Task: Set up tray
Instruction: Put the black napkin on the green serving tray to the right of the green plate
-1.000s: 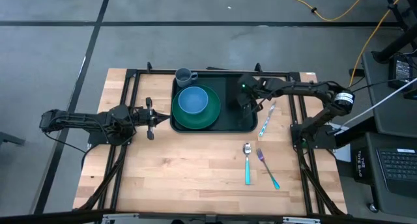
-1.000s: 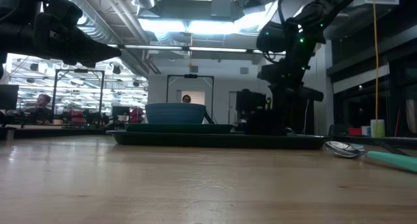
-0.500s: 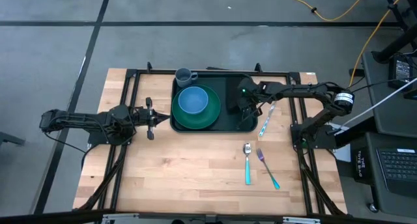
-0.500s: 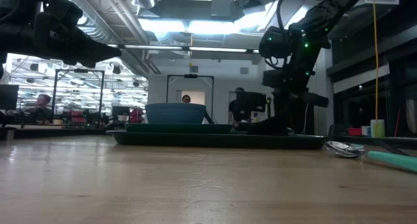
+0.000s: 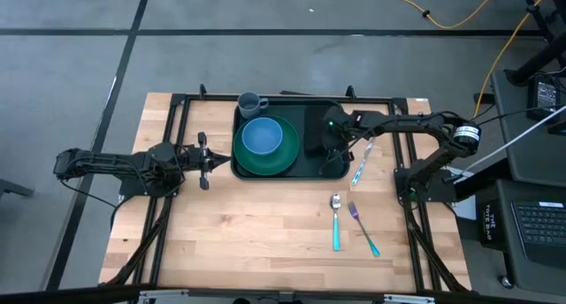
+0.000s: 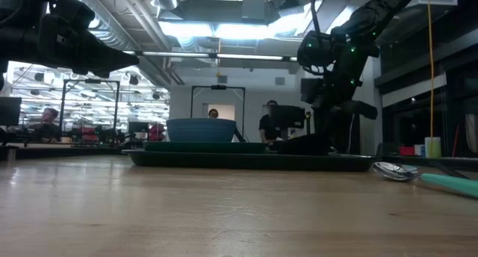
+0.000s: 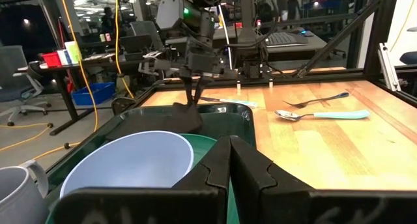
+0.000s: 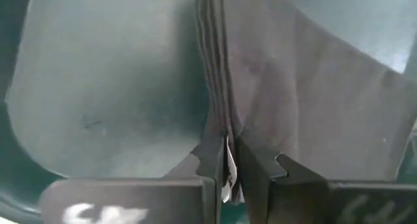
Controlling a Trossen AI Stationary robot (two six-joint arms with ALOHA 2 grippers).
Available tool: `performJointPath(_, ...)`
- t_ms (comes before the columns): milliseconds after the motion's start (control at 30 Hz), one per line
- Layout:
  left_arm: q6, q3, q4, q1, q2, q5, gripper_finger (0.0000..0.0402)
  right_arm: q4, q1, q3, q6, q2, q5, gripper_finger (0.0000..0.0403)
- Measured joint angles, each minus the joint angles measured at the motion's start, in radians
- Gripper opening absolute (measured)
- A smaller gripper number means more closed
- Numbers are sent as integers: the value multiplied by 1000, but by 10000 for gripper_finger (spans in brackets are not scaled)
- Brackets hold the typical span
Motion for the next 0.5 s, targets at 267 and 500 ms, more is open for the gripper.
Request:
performJointPath(267,0,0,0,0,0,0,3,-60,0,0,0,0,0,42)
performJointPath(500,0,0,0,0,0,0,3,-70,0,0,101,0,-55,52)
